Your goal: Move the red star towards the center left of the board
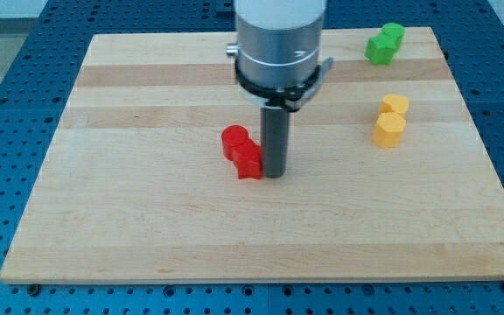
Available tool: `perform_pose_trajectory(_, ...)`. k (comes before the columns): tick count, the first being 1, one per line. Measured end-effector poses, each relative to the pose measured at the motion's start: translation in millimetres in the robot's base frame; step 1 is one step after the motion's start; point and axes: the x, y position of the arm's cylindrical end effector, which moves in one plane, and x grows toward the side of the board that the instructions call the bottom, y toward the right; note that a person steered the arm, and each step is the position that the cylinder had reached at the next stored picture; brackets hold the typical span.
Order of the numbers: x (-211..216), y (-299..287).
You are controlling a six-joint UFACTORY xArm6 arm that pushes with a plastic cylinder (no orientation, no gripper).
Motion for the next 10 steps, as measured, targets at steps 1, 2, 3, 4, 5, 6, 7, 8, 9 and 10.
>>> perform_pose_trajectory(1,0.0,-28.8)
perform_pose_trajectory(2,-0.4,-57.9)
perform_pose_trajectory(3,-7.0,-70.6)
perform_pose_trajectory(4,-19.8,-73.3)
perform_pose_trajectory(5,-32.1,-73.3)
perform_pose_trajectory(6,-32.7,-69.0)
perform_pose_trajectory(7,-36.4,-48.6)
perform_pose_trajectory(8,-53.0,-39.7)
perform_pose_trajectory(9,-57.3,-56.6)
perform_pose_trajectory(10,-57.3,-89.8)
